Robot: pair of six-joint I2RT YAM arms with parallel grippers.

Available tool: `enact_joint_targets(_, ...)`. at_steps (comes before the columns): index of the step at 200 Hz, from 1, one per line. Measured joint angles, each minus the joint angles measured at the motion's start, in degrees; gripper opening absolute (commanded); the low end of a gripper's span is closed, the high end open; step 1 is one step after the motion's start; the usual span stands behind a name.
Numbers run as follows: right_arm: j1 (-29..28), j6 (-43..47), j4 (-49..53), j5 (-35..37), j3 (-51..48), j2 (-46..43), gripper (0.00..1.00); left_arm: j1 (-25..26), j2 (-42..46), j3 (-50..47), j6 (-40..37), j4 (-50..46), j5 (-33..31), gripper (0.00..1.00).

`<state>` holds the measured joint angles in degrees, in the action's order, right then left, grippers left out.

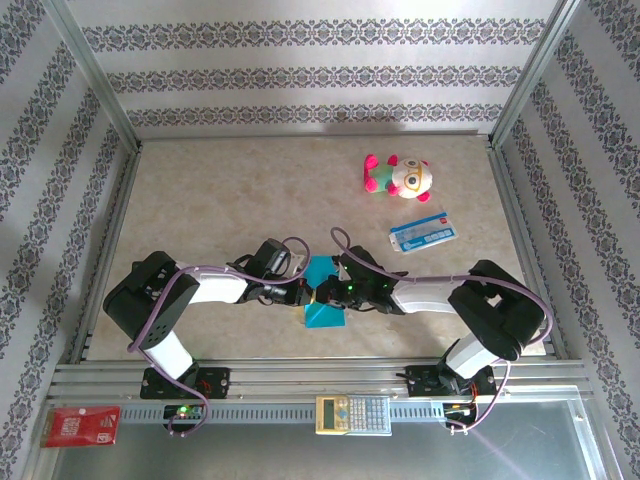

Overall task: Fold a paper plane with a square sheet of paper (pick it up from the middle)
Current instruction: Fold the triangle a second time at the center of the table.

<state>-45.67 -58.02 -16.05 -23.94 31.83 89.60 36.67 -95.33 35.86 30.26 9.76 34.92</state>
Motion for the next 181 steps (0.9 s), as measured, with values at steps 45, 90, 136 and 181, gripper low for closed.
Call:
enact_joint_targets(45,-1.9,-1.2,-1.1,1.0,-1.0,1.2,0.05,0.0,0.0,0.0,0.0,0.0,0.0,0.0)
enact_joint_targets(90,-1.6,-1.6,-3.3,1.1,-2.9,1.9,0.05,0.0,0.0,0.0,0.0,0.1,0.0,0.0)
enact_joint_targets(136,-1.4,-1.6,-2.3,1.0,-2.9,0.6,0.05,0.0,0.0,0.0,0.0,0.1,0.1,0.0)
enact_joint_targets(181,-3.9,-2.1,-2.5,1.2,-2.7,0.1,0.05,0.0,-0.1,0.0,0.0,0.2,0.2,0.0)
